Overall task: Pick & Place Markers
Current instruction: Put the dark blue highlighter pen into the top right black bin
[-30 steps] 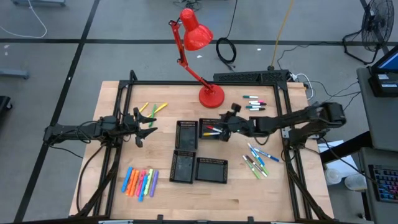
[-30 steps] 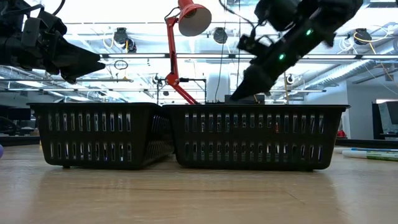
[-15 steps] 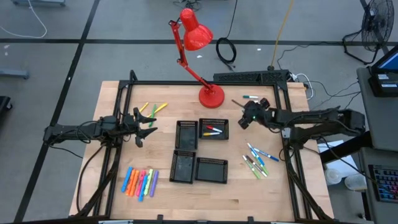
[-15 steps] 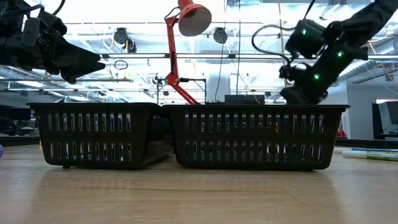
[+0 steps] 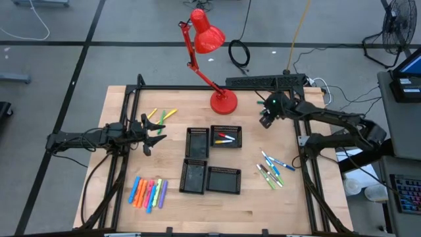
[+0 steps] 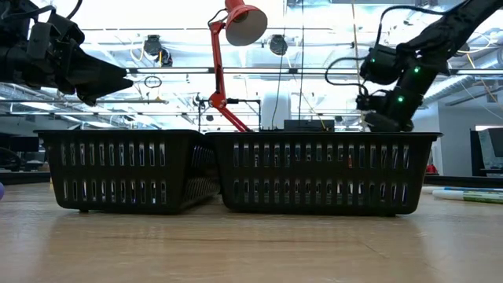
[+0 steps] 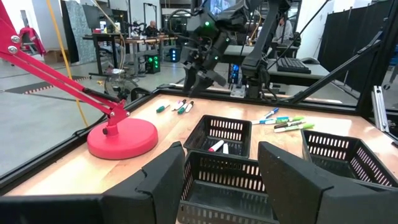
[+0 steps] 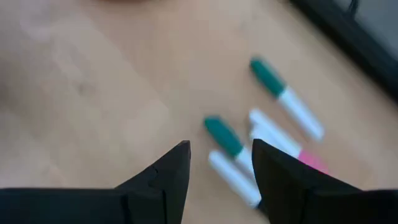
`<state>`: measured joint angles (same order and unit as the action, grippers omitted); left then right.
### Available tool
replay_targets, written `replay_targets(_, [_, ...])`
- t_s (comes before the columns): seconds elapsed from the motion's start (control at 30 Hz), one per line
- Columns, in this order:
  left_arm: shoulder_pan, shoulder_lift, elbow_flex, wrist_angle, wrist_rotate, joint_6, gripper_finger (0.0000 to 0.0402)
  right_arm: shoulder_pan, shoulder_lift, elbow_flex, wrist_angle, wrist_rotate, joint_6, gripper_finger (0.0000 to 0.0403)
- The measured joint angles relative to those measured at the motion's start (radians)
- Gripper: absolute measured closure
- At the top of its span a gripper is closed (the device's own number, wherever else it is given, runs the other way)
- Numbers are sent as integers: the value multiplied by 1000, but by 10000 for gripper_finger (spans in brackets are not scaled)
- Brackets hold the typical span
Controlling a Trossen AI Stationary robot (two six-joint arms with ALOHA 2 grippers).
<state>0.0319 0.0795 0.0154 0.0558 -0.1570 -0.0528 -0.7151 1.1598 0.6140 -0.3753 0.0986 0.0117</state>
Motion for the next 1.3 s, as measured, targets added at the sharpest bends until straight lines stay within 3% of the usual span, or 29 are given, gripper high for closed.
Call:
replay_targets(0.27, [0,0,0,0,0,0,192,-5,1,0,-60,10,29,247])
replay_targets(0.37, [0,0,0,0,0,0,192,-8,17,-1,-70,89,30,248])
replay_targets(0.73, [0,0,0,0,0,0,192,-27,192,-36,15,130,47,248])
replay_targets(1.07, [0,0,0,0,0,0,192,-26,215,-37,3,-34,48,248])
replay_targets(1.3, [0,0,0,0,0,0,192,-22,172,-41,29,23,38,248])
